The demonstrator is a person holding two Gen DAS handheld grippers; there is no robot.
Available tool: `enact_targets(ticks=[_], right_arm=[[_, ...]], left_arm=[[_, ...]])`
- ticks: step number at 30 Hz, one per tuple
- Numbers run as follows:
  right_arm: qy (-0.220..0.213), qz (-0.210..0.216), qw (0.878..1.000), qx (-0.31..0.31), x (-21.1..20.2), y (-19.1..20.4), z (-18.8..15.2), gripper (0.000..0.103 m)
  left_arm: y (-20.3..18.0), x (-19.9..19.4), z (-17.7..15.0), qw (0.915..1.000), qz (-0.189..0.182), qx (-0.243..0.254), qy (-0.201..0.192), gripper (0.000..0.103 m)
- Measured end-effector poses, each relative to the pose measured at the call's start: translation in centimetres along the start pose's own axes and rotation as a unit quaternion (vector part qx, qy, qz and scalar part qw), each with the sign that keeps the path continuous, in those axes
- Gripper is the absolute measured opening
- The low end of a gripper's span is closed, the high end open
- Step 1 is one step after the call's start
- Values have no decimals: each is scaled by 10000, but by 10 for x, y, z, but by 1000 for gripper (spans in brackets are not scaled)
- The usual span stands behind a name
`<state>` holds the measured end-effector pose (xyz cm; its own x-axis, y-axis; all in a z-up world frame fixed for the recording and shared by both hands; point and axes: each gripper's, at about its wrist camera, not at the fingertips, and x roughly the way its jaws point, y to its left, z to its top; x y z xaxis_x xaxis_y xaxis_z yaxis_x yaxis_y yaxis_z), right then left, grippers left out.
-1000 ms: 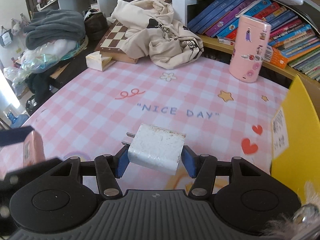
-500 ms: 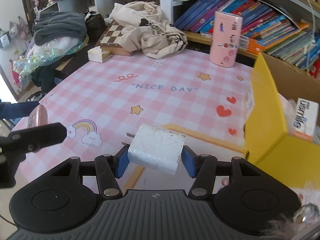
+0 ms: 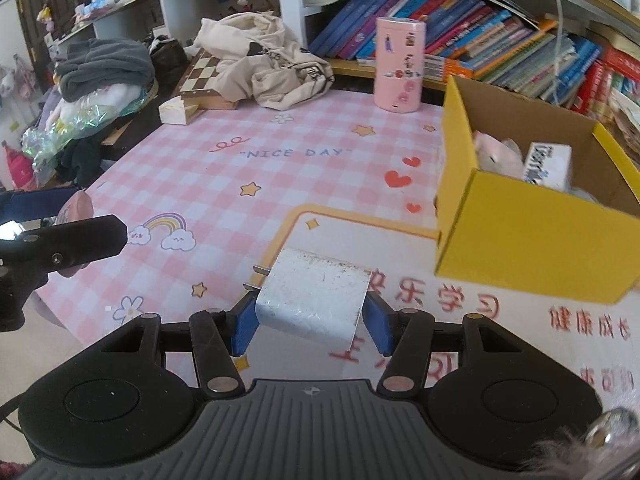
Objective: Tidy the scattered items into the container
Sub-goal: 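Carry the pink stick and white charger with both grippers over the yellow box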
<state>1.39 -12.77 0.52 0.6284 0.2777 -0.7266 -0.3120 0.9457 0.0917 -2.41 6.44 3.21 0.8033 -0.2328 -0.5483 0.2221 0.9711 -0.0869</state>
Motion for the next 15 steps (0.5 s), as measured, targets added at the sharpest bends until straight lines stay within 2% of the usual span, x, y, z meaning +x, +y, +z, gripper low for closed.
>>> enact_targets(ticks=[15], right_arm=[[-58, -416, 9982, 436, -33, -21, -26, 54]], left_arm=[[-27, -4, -2, 9986, -460, 241, -31, 77]])
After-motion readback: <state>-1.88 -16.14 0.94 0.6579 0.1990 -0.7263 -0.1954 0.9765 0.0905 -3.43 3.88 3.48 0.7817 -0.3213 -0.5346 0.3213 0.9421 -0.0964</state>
